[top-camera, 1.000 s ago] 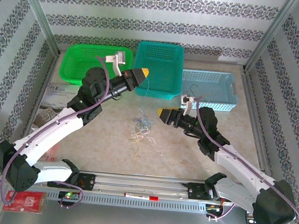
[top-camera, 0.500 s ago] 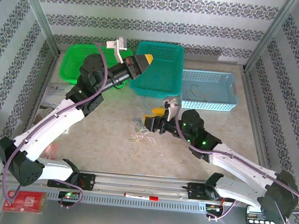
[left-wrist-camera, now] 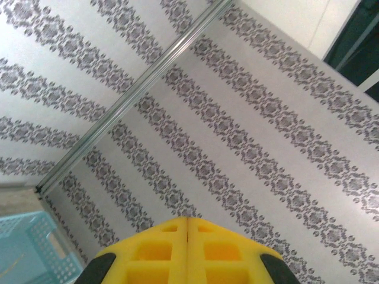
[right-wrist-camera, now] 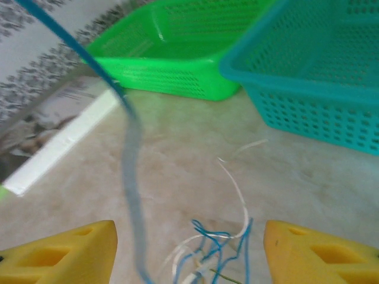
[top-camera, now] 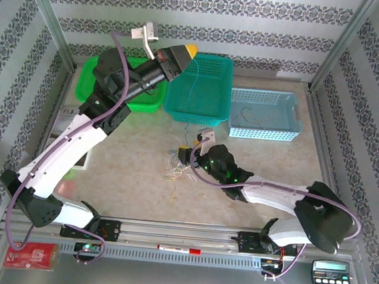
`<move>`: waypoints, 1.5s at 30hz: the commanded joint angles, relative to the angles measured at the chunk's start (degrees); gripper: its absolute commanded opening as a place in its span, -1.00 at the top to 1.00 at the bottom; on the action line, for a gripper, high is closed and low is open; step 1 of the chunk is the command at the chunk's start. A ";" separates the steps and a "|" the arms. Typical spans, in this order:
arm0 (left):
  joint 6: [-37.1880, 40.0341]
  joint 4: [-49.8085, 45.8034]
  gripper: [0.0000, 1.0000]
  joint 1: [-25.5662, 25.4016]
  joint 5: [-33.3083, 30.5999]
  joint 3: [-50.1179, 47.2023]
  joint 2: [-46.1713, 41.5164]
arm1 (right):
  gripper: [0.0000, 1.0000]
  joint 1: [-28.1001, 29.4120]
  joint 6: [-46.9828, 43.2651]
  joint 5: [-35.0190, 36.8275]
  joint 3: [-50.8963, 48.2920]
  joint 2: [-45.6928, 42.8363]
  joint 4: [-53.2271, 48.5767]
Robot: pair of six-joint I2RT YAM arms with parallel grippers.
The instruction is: Untangle the cables
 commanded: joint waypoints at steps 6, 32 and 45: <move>3.02 -5.37 1.00 -0.72 -3.98 10.00 0.05 | -0.31 0.64 4.76 6.03 -1.97 8.60 10.63; 10.87 -12.65 1.00 15.22 -7.55 20.29 4.10 | -0.32 -2.54 6.30 2.37 -7.73 -6.61 0.01; 18.78 -16.57 1.00 28.22 -9.26 33.25 19.51 | -0.35 -12.11 6.42 -5.39 -7.95 -28.25 -17.76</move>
